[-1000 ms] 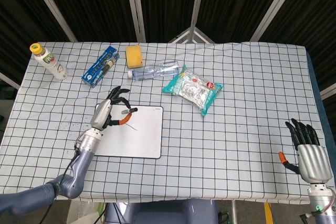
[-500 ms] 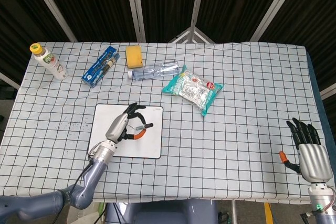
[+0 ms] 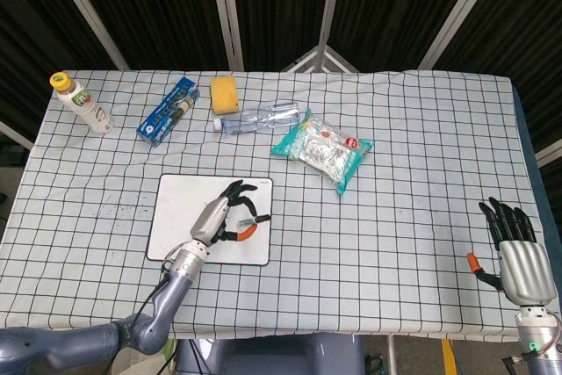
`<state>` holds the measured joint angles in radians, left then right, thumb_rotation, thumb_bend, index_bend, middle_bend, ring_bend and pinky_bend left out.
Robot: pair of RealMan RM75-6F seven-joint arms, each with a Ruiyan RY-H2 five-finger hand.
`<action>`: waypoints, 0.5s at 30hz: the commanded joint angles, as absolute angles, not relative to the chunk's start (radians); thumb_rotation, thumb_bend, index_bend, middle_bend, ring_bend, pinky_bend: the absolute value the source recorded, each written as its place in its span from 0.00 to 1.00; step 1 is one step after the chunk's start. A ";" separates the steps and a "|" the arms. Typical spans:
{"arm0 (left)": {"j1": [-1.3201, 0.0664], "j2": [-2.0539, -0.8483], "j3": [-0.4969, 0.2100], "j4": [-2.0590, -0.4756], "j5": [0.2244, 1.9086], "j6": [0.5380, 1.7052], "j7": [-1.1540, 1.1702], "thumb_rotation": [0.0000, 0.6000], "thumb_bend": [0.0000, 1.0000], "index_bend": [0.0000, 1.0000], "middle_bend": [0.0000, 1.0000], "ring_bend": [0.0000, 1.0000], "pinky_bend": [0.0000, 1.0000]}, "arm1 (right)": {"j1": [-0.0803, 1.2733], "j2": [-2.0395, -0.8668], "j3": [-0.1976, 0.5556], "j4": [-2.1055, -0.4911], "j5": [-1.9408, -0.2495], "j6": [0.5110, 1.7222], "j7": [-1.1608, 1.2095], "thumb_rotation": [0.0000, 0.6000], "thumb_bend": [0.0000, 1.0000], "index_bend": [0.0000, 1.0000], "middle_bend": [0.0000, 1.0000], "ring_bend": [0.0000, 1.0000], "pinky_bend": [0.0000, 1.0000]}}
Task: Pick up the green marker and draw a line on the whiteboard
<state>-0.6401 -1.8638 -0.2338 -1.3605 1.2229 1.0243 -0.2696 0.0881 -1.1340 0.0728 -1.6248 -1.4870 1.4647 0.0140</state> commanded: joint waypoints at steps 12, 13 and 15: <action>-0.613 -1.825 -0.215 -1.394 1.216 1.030 -0.238 1.00 0.58 0.71 0.16 0.02 0.09 | 0.088 -1.136 0.071 -1.622 -1.492 1.468 0.009 1.00 0.35 0.00 0.00 0.00 0.00; -0.610 -1.821 -0.214 -1.396 1.214 1.031 -0.235 1.00 0.58 0.71 0.16 0.02 0.09 | 0.088 -1.136 0.071 -1.622 -1.493 1.468 0.008 1.00 0.35 0.00 0.00 0.00 0.00; -0.600 -1.808 -0.207 -1.404 1.209 1.034 -0.229 1.00 0.58 0.71 0.16 0.02 0.09 | 0.088 -1.137 0.071 -1.622 -1.494 1.469 0.005 1.00 0.35 0.00 0.00 0.00 0.00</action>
